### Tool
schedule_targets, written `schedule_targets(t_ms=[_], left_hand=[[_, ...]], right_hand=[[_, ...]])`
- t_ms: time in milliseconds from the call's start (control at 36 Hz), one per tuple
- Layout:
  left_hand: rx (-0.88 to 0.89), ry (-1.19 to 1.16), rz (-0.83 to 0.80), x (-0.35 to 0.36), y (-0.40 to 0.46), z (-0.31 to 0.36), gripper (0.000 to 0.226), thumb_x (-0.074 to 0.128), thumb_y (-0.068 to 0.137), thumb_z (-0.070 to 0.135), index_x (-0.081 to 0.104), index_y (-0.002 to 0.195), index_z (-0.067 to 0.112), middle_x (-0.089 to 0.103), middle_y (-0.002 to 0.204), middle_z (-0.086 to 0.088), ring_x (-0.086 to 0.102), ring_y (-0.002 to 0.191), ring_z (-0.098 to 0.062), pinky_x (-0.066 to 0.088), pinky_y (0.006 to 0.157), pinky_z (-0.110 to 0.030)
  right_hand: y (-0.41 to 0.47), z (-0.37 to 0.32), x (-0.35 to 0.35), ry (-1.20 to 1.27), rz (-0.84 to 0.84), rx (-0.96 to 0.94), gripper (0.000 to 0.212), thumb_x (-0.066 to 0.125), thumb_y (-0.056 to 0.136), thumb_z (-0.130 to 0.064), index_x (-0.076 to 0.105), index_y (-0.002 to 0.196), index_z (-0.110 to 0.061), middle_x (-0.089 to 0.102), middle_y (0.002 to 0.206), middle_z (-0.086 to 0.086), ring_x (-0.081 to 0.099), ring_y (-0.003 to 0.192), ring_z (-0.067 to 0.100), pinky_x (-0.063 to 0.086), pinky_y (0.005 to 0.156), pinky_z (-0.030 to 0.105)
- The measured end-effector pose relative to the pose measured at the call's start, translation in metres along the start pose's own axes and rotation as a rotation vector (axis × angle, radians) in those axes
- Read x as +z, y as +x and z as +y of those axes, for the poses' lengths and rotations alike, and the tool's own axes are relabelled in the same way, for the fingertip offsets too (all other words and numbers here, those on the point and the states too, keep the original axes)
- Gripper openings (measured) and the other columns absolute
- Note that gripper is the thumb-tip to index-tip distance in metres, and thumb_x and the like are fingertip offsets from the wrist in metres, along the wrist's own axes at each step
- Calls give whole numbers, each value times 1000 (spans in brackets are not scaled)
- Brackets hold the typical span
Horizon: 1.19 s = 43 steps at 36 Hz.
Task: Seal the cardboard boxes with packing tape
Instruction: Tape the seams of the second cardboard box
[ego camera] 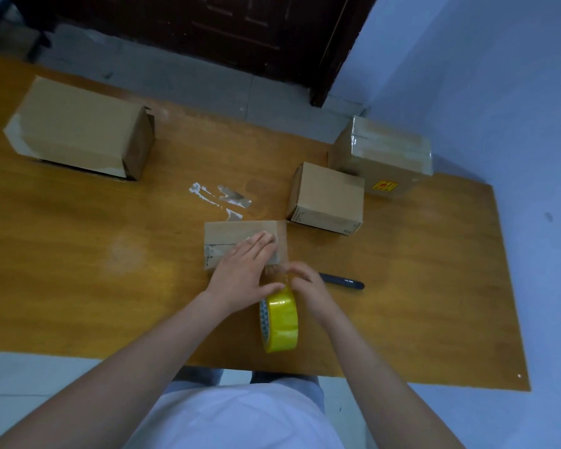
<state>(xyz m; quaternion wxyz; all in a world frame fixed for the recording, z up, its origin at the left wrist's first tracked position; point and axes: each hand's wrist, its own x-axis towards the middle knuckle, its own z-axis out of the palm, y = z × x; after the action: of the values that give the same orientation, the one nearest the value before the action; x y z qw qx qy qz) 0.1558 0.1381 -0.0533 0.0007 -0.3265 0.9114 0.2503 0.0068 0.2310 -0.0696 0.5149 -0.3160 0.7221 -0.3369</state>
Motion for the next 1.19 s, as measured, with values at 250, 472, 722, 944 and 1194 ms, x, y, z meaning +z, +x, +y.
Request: schedule_targets(t_ms=[250,472,722,944,1194], left_hand=[[25,-1,1,4,1,-4,93,23,76,78,34,145,16,23,158,0,12,147,-17,16,117,-37],[-31,-57,35,4,2,1,72,13,90,63,39,142,20,26,156,4,13,146,-13,16,116,-34],[-19,-5,155,14,15,-7,37,56,94,29,54,127,12,46,144,-3,35,139,-23,39,102,-44],[161,239,392,23,18,-22,34,48,90,32,66,108,10,64,120,-8,54,112,-25,53,80,-38],[245,299,534,28,22,-27,32,50,87,35,66,101,11,65,116,-9,48,108,-23,35,87,-34]], right_hand=[[14,40,0,128,-204,271,66,73,62,-66,66,117,-29,56,133,2,48,127,24,28,112,54],[-7,4,9,199,-133,227,16,64,87,-30,74,99,-26,69,113,-4,56,117,15,31,112,45],[-21,4,10,195,-59,183,14,62,89,-24,75,85,-30,71,98,-13,61,107,12,39,104,34],[-27,2,7,275,19,189,20,55,95,-21,72,87,-27,69,93,-5,61,95,17,44,94,37],[-26,-5,4,262,20,186,21,47,99,-18,66,91,-18,66,96,2,59,80,9,48,71,16]])
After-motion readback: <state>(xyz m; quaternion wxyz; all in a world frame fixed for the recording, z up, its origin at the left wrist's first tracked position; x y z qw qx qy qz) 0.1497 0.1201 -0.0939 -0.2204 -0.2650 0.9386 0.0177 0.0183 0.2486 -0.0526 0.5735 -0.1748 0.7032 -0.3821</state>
